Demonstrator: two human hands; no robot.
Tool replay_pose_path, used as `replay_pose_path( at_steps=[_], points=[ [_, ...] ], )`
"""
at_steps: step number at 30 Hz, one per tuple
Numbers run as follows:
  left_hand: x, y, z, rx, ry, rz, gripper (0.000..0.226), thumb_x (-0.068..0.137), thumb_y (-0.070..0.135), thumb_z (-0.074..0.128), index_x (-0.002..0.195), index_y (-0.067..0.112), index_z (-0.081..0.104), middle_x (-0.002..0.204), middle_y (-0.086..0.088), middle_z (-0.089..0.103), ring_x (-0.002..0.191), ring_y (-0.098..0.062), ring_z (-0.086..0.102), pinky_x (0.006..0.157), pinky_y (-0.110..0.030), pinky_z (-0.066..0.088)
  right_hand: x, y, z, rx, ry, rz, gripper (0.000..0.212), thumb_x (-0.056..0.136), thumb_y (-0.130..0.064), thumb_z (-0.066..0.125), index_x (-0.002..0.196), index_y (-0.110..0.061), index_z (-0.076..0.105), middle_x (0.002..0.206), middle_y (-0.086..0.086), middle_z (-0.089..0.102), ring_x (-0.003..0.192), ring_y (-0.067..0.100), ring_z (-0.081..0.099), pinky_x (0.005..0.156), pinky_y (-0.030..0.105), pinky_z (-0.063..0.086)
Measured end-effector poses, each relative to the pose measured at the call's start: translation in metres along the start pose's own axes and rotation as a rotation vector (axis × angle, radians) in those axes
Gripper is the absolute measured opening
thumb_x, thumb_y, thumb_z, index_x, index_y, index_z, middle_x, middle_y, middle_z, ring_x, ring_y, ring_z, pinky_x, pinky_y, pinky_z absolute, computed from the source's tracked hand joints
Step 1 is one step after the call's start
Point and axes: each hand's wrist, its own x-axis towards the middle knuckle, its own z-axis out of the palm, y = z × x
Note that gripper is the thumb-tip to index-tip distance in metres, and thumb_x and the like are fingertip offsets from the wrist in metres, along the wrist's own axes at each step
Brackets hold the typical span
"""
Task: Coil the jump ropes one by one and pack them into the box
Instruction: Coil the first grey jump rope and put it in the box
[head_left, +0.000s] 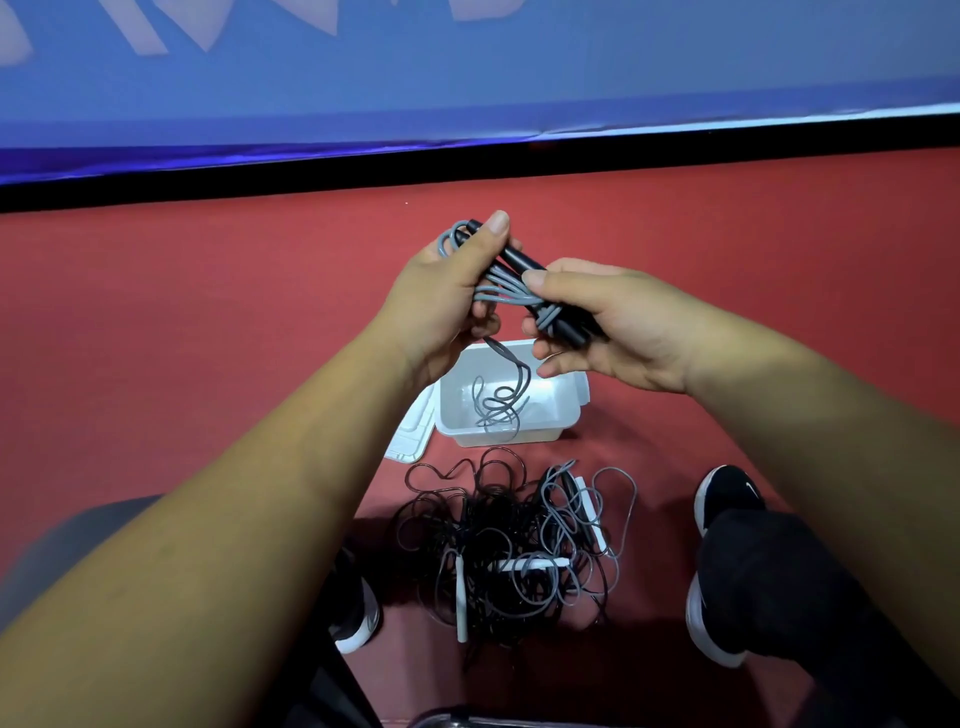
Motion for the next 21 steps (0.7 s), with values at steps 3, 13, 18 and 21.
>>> replay_pose_path(
  at_steps=[3,13,18,21],
  points=[
    [-0.002,0.0,0.0,0.002,-0.007,-0.01,0.026,0.098,0.044,0.07,0.091,0.019,0.068,0.075,-0.005,0.06,0.046,-0.011,0.034,0.049,-0.024,0.03,-0.002,0.001,0.004,0.075,-0.025,0.037,0.016,0.105,-0.024,0.064,0.11,-0.01,0.067,0.084,0.009,0.066,0.066,0.021,0.062,0.062,0.034,0.059],
    [0.002,0.01,-0.007,0.363,0.005,0.061,0.054,0.096,0.064,0.062,0.083,0.012,0.06,0.059,-0.006,0.048,0.049,-0.02,0.039,0.054,-0.03,0.036,-0.003,-0.002,0.004,0.128,0.015,0.015,0.009,0.105,-0.017,0.061,0.1,-0.015,0.054,0.071,0.003,0.051,0.054,0.01,0.024,0.047,0.025,0.014],
    [-0.001,0.012,-0.016,0.577,-0.29,-0.014,0.054,0.105,0.055,0.052,0.1,0.004,0.072,0.066,-0.004,0.046,0.059,-0.019,0.035,0.057,-0.028,0.036,0.007,-0.001,-0.009,0.165,0.213,-0.023,0.011,0.103,-0.022,0.064,0.106,-0.012,0.064,0.074,0.004,0.052,0.053,0.011,0.027,0.048,0.026,0.015],
    [-0.004,0.013,-0.016,0.677,-0.391,0.007,0.036,0.104,0.043,0.059,0.099,0.012,0.079,0.068,-0.005,0.045,0.069,-0.025,0.035,0.06,-0.03,0.036,0.01,0.001,-0.009,0.209,0.257,0.002,0.018,0.102,-0.028,0.063,0.107,-0.01,0.067,0.073,0.004,0.052,0.052,0.01,0.027,0.046,0.024,0.017]
  ],
)
